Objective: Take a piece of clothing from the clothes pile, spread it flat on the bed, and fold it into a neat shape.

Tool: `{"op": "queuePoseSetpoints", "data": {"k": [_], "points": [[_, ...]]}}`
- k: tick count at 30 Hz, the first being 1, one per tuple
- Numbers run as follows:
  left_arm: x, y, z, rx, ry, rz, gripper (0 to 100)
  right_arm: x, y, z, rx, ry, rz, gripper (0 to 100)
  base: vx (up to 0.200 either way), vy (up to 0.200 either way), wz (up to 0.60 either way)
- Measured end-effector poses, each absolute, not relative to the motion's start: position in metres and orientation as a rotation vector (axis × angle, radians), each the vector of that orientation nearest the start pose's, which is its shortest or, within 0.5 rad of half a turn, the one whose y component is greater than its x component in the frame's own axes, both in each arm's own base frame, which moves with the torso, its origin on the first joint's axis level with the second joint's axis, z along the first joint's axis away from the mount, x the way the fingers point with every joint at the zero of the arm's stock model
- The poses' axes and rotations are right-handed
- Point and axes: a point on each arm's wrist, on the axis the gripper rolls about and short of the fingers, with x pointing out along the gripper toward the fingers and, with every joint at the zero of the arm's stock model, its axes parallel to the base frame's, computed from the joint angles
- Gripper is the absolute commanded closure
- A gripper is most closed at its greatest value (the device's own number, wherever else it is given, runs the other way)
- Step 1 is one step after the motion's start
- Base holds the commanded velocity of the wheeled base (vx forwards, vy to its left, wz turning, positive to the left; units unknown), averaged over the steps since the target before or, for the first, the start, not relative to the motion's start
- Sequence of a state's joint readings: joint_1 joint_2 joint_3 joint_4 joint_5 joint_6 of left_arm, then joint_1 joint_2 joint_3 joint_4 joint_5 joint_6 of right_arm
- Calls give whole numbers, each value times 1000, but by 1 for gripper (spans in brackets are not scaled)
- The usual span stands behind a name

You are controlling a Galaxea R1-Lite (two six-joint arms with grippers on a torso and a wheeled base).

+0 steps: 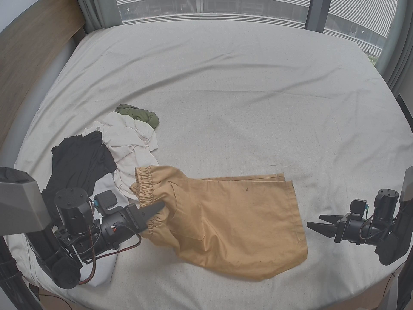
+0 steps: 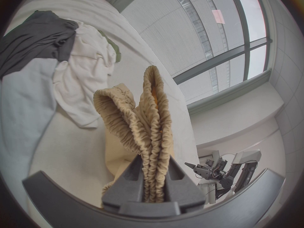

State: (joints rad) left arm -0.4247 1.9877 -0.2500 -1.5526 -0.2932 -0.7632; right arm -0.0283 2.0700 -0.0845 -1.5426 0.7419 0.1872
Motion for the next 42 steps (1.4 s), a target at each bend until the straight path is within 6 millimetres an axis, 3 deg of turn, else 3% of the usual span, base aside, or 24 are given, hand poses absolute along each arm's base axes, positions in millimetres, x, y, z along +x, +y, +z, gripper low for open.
{"op": "queuePoseSetpoints", "data": {"k": [12, 20, 42], "points": [[240, -167, 81, -710, 433, -794, 100, 232, 8, 33, 345, 474, 659, 0, 0, 0, 0], [243, -200, 76, -729, 456, -876, 100, 232, 8, 33, 344, 472, 660, 0, 0, 0, 0], [247, -253, 57, -774, 514, -980, 100, 234, 6, 35, 341, 459, 656, 0, 0, 0, 0]]}}
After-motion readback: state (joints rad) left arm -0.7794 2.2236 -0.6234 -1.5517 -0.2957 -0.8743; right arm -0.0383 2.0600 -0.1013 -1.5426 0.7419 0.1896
